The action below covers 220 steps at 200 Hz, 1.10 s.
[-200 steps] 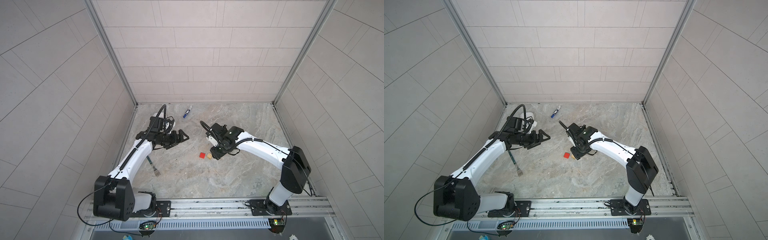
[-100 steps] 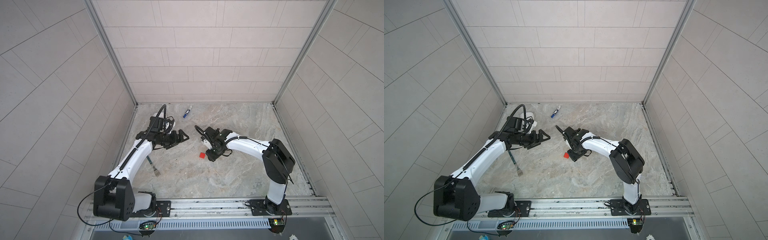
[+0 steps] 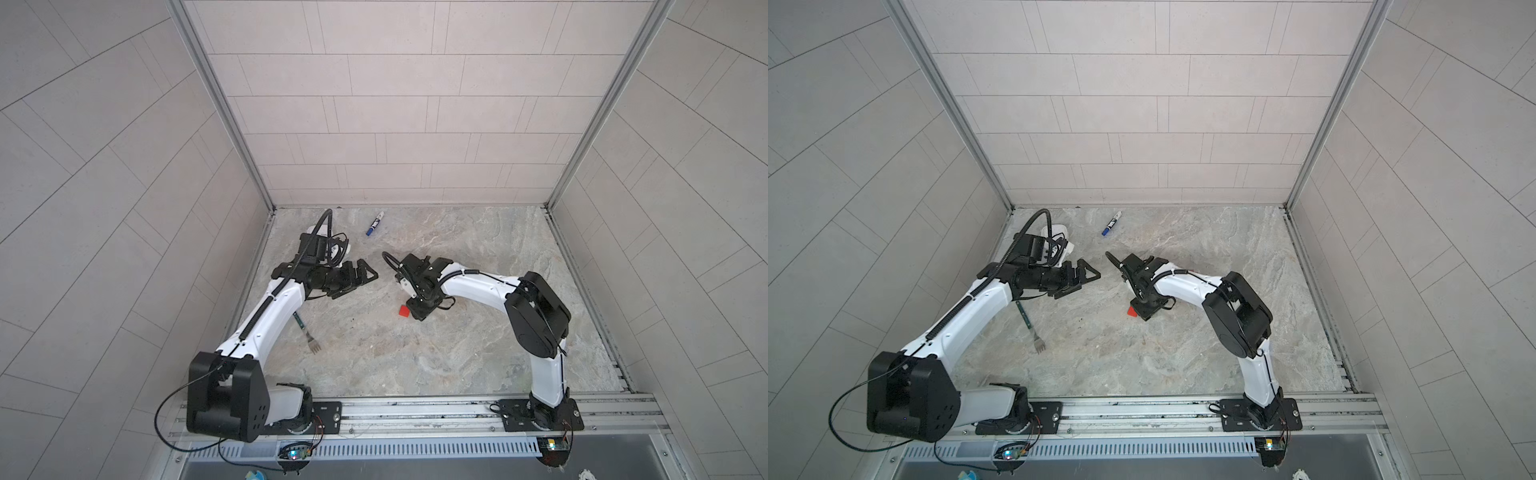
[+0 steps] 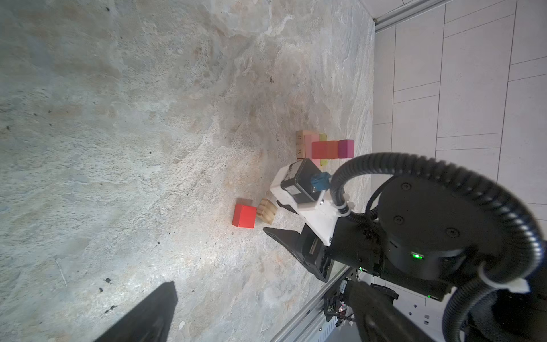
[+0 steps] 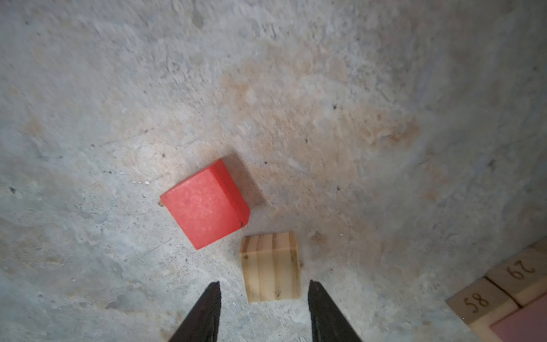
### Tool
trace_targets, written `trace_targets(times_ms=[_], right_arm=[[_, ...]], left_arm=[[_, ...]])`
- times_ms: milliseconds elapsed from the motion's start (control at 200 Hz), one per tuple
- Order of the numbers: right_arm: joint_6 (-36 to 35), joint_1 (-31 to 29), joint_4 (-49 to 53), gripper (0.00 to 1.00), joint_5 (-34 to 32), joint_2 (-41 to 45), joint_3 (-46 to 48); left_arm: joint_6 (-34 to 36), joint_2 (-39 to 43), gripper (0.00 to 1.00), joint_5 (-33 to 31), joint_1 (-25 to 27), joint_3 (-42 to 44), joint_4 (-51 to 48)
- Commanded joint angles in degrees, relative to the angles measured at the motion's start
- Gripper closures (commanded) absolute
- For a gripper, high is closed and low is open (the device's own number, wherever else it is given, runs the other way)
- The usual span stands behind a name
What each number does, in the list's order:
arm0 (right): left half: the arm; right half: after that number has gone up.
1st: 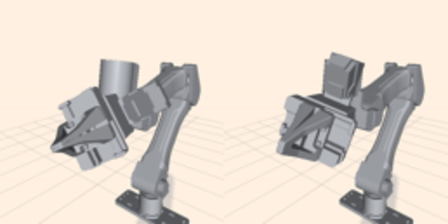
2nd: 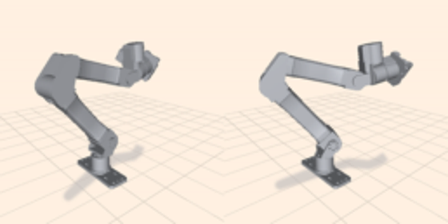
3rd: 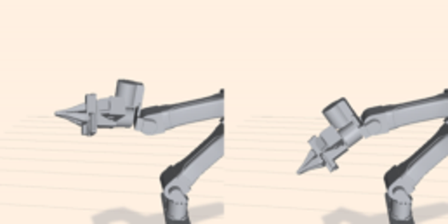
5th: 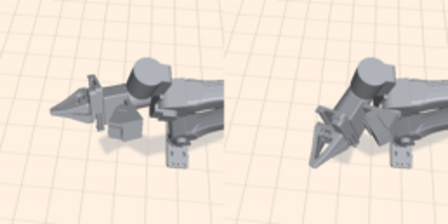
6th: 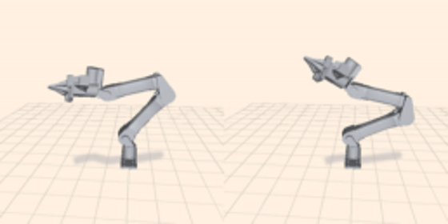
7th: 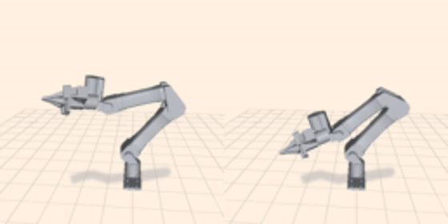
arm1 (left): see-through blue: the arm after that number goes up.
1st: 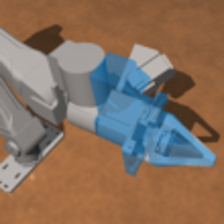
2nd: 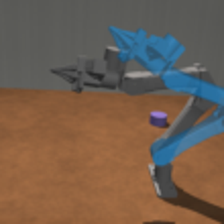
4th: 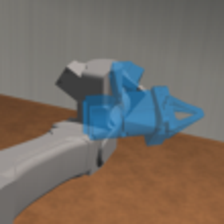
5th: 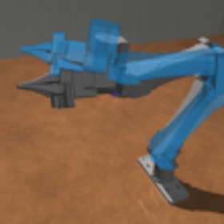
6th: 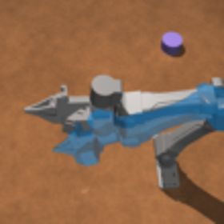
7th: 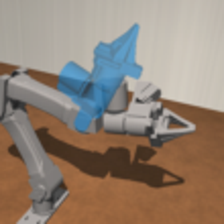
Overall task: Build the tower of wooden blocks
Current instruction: 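Move the right gripper over the light wooden cube, then close the right gripper on the light wooden cube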
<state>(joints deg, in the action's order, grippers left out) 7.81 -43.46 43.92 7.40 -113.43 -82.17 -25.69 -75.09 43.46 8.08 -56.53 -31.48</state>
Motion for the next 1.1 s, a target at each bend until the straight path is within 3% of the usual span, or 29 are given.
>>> trace_targets(times_ms=[0,1096], right_arm=[[-1.6,-0.2,0.6,0.52,-1.1,-1.0,-0.8],[-0.3,-0.1,-0.2,0.66,-2.8,-2.2,-1.0]], left_arm=[[0.1,1.1,0.01,0.1,-0.5,0.7,0.3],[0.1,1.2,0.01,0.1,-0.8,0.8,0.3]])
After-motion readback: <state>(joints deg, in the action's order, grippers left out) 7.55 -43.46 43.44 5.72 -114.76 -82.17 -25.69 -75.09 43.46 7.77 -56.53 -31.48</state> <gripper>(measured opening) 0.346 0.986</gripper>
